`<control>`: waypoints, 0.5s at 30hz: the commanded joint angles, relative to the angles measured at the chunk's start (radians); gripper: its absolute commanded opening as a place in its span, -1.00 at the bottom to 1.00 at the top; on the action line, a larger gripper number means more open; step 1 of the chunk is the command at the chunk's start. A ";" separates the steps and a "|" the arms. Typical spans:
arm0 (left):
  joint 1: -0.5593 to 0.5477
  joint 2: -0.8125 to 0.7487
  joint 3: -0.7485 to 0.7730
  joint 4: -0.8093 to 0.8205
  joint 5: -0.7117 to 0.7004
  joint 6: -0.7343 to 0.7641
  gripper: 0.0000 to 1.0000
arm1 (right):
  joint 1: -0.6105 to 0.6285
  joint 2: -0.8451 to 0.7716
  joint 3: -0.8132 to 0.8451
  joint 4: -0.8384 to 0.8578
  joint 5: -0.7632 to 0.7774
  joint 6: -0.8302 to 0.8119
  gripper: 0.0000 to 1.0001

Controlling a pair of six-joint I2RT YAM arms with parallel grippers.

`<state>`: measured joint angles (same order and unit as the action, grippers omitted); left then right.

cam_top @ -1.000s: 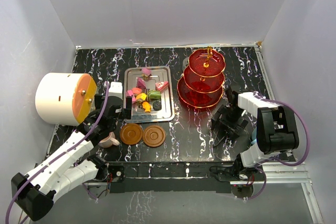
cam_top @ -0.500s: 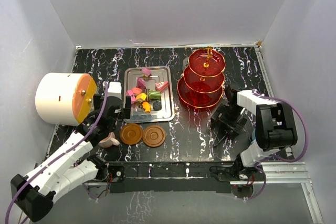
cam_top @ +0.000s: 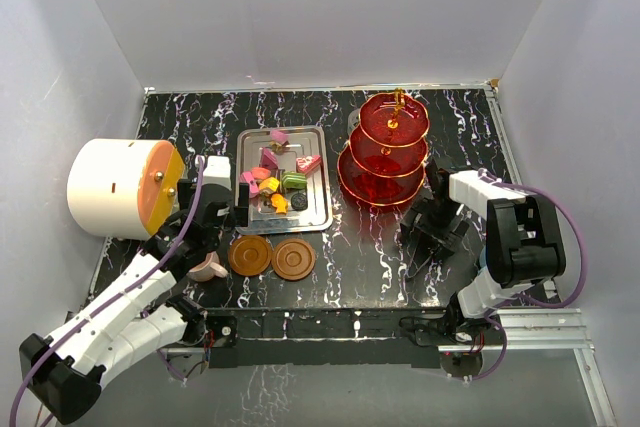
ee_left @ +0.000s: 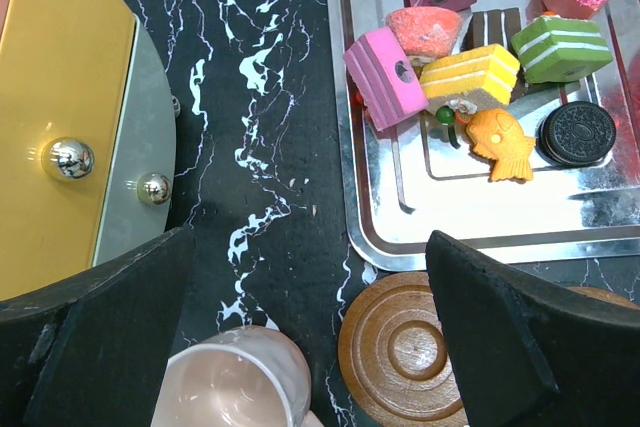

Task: Serve the afternoon tea
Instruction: Pick up the clamp from the center of the board.

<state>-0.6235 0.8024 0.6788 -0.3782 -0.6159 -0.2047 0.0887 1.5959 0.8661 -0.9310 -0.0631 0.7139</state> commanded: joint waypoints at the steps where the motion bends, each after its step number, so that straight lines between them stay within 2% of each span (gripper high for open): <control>1: 0.007 -0.023 0.015 0.008 0.016 -0.004 0.97 | 0.001 0.032 -0.003 0.151 0.108 0.041 0.82; 6: 0.007 -0.019 0.013 0.011 0.032 -0.003 0.97 | 0.001 0.019 -0.034 0.161 0.085 0.074 0.67; 11: 0.007 -0.019 0.014 0.009 0.022 -0.004 0.97 | 0.001 -0.023 -0.116 0.201 0.056 0.097 0.61; 15: 0.007 -0.016 0.013 0.012 0.031 -0.002 0.97 | 0.002 -0.068 -0.140 0.197 0.047 0.092 0.46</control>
<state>-0.6235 0.8001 0.6788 -0.3744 -0.5869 -0.2058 0.0898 1.5204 0.8062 -0.8818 -0.0441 0.7856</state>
